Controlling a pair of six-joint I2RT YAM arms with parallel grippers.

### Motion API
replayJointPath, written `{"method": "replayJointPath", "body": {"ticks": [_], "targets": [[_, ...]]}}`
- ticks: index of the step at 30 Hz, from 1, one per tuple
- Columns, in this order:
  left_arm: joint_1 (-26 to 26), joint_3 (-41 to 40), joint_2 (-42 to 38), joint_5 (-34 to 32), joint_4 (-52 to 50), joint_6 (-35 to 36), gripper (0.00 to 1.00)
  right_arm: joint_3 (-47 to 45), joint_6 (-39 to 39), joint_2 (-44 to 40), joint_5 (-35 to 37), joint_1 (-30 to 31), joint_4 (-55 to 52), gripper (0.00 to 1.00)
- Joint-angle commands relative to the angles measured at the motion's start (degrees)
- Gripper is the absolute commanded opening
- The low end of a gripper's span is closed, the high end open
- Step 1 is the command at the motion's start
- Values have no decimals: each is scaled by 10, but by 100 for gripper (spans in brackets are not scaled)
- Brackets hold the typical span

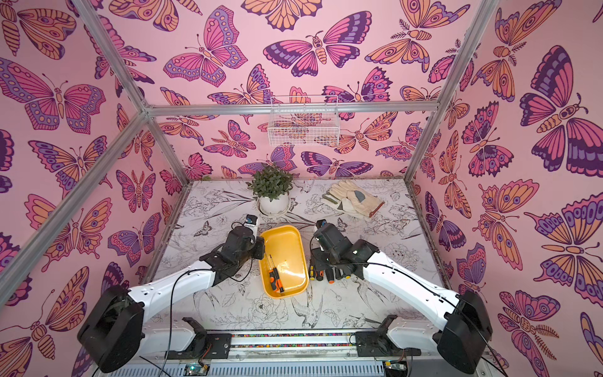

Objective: Take out the screwdriver from the storage box
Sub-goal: Place the screwdriver at the center of the board, then pick up the screwdriver from the storage box.

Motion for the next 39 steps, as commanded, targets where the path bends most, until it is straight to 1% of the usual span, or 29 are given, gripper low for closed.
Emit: {"method": "replayJointPath", "body": {"ticks": [1,6,13,21,24,27,32,34,39], "targets": [[-2,1,13,-4,-22,21,0,18,34,21,17,30,29,59],[-2,2,15,3,-21,20,0,32,49,64,4,62,67,59],[-3,-1,8,-1,-21,19,0,48,64,129,-18,90,114,58],[-2,-1,10,-2,-21,18,0,82,58,218,-45,102,135,55],[-2,-3,8,-6,-21,19,0,109,45,221,-15,120,110,54],[-2,-4,8,-10,-21,18,0,123,35,215,9,124,77,54],[-2,-2,11,-11,-21,17,0,110,34,190,27,124,62,55],[-2,-2,11,-14,-24,17,0,106,33,165,36,124,52,56],[-2,-2,7,-19,-28,16,0,100,34,126,73,123,21,57]]}}
